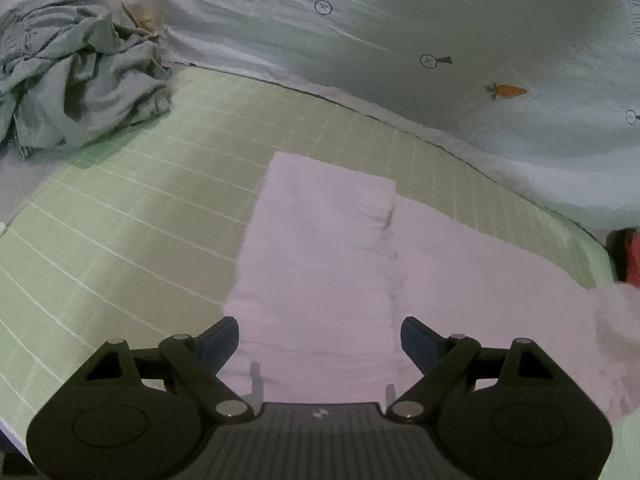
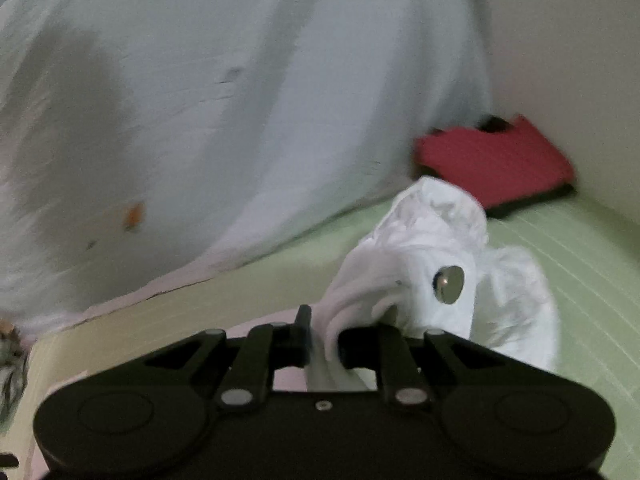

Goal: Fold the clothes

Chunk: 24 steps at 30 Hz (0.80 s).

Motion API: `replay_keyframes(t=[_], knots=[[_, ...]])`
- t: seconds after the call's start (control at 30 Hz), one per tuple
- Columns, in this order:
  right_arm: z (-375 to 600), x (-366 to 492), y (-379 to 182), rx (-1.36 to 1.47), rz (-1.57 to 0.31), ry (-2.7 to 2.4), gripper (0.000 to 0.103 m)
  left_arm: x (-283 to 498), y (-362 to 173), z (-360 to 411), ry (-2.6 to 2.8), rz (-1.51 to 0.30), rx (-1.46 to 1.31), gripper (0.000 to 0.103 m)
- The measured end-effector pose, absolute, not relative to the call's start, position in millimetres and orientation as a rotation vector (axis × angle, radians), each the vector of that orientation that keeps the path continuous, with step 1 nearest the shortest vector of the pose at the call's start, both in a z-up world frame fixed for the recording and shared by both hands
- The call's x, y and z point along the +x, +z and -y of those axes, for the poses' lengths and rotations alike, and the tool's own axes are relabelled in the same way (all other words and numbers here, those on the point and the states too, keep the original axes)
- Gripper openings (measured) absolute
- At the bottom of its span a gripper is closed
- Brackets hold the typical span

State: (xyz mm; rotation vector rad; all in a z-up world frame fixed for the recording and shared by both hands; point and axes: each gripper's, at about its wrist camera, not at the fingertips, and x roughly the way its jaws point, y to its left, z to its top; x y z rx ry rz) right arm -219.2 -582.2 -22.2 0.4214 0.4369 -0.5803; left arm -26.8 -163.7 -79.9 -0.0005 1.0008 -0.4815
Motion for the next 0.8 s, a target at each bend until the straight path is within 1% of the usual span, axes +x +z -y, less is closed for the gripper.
replay_keyframes(t=[0.13,0.27,0.37,0.47,0.53,0.6,0.67,0.8], knots=[[524,-190,-19,0.378,-0.442,-0.502,0.014,-13,-84,135,-0.479,-1.009,0.019,0.089],[468,-162,-40,0.386,-0.504,-0.431,0.015,2,-89,106,-0.481,-1.022,0.045,0.089],[425,-147,-73,0.381,-0.603,-0.395,0.018,13,-92,89,-0.485,-1.031,0.068,0.089],[398,-134,-114,0.387,-0.749,-0.412,0.019,23,-95,76,-0.494,-1.032,0.091,0.089],[390,-129,-128,0.374,-0.783,-0.434,0.019,26,-97,74,-0.501,-1.040,0.094,0.089],[386,-129,-122,0.362,-0.776,-0.454,0.022,29,-99,73,-0.507,-1.049,0.096,0.089],[382,-133,-113,0.379,-0.764,-0.460,0.031,31,-102,71,-0.514,-1.058,0.097,0.089],[373,-142,-96,0.398,-0.735,-0.466,0.043,29,-109,76,-0.533,-1.077,0.106,0.089]])
